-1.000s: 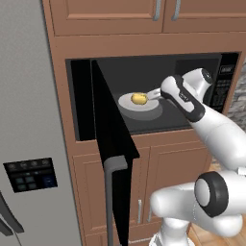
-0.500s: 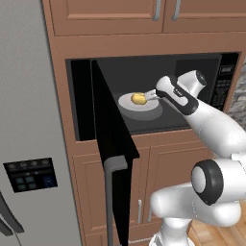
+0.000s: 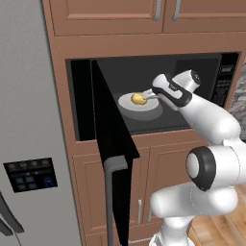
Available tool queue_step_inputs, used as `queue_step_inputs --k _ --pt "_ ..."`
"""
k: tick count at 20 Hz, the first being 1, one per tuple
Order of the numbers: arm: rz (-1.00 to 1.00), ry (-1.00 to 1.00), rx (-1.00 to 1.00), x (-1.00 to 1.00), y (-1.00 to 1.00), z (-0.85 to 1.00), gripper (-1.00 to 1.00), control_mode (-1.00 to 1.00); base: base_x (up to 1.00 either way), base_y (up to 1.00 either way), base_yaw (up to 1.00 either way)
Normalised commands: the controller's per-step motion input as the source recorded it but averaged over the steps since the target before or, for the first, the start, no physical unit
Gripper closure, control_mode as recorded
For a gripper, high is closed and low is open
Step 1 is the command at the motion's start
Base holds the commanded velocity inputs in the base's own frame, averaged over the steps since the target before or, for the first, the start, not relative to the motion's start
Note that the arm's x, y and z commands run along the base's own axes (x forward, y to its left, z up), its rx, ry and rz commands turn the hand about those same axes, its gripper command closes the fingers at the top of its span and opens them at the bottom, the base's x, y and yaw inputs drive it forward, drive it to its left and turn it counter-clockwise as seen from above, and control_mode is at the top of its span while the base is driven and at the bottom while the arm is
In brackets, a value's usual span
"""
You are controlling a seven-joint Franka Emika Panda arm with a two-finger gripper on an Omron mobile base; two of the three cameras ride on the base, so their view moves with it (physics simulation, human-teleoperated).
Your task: Retrieve the reheated potato from the microwave, then place the potato, cheese, and condiment on the cutting board.
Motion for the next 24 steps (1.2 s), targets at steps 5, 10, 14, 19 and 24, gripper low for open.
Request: queue_step_inputs --k 5,10,14,19,24 --pt "0.0 0.0 0.0 0.23 0.0 -0.06 -1.0 -1.0 0.0 0.0 0.0" --pt "0.0 0.0 0.0 0.17 0.0 -0.08 -1.0 -1.0 0.0 0.0 0.0" --pt "0.0 0.0 0.0 0.16 0.0 -0.06 -1.0 -1.0 0.0 0.0 0.0" --pt "0.04 -0.01 0.0 0.03 0.03 -0.06 -1.0 -1.0 0.0 0.0 0.0" --pt "0.06 -0.03 0.01 0.0 0.05 -0.03 -1.0 -1.0 0.0 0.0 0.0"
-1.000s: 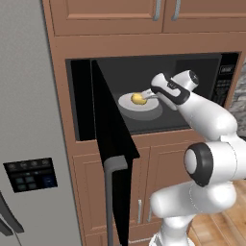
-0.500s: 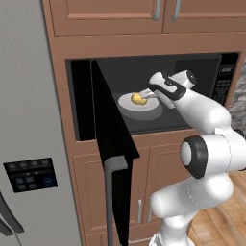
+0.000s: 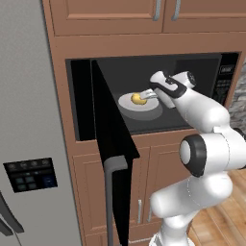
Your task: Retrieve the reheated potato from the microwave, then place the potato, cheese, and condiment on the cutting board.
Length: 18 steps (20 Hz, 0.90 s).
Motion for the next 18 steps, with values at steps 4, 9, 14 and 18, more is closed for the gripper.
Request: queue_step_inputs --k 4,9,14,18 --pt "0.11 -0.07 0.0 0.02 0.05 -0.01 -1.0 -1.0 0.0 0.0 0.0" --pt "0.1 -0.03 0.0 0.15 0.0 -0.03 -1.0 -1.0 0.0 0.0 0.0" --pt "0.08 0.0 0.0 0.25 0.0 -0.06 -1.0 -1.0 0.0 0.0 0.0" --pt "0.06 0.0 0.0 0.28 0.02 -0.04 -1.0 -1.0 0.0 0.0 0.0"
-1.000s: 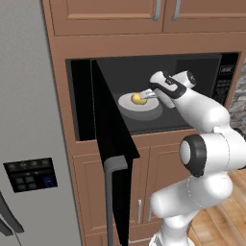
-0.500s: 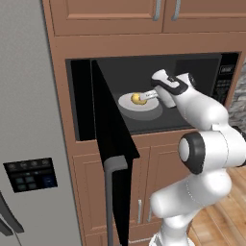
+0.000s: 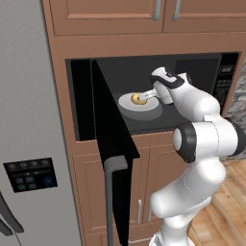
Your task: Retrieve the reheated potato from the microwave, then place the potato, cheese, and condiment on the cutting board.
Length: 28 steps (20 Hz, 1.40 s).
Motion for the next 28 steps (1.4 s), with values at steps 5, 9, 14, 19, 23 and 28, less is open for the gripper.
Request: queue_step_inputs --k 5,9,14,19,23,28 --pt "0.05 0.0 0.0 0.19 0.02 -0.01 -1.0 -1.0 0.0 0.0 0.0" --pt "0.06 0.02 0.0 0.01 0.07 -0.11 -1.0 -1.0 0.0 0.0 0.0" --pt "0.06 0.01 0.0 0.0 0.08 -0.18 -1.0 -1.0 0.0 0.0 0.0" --pt "0.05 0.0 0.0 0.02 0.1 -0.09 -1.0 -1.0 0.0 0.0 0.0" --pt "0.05 0.0 0.0 0.0 0.06 -0.07 -1.0 -1.0 0.0 0.0 0.0" --pt "0.05 0.0 0.0 -0.01 0.06 -0.21 -1.0 -1.0 0.0 0.0 0.0"
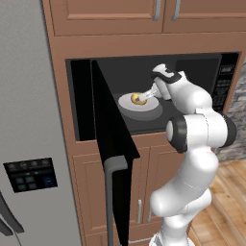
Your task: Retrieve the reheated potato from the microwave, then place the potato, cheese, and condiment on the cutting board.
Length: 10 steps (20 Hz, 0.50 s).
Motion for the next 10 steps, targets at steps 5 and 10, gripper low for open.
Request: queue_step_inputs --k 5,10 --pt "0.03 0.0 0.0 -0.03 0.11 -0.27 -1.0 -1.0 0.0 0.0 0.0" --pt "0.0 0.0 0.0 -0.01 0.17 -0.22 -1.0 -1.0 0.0 0.0 0.0"
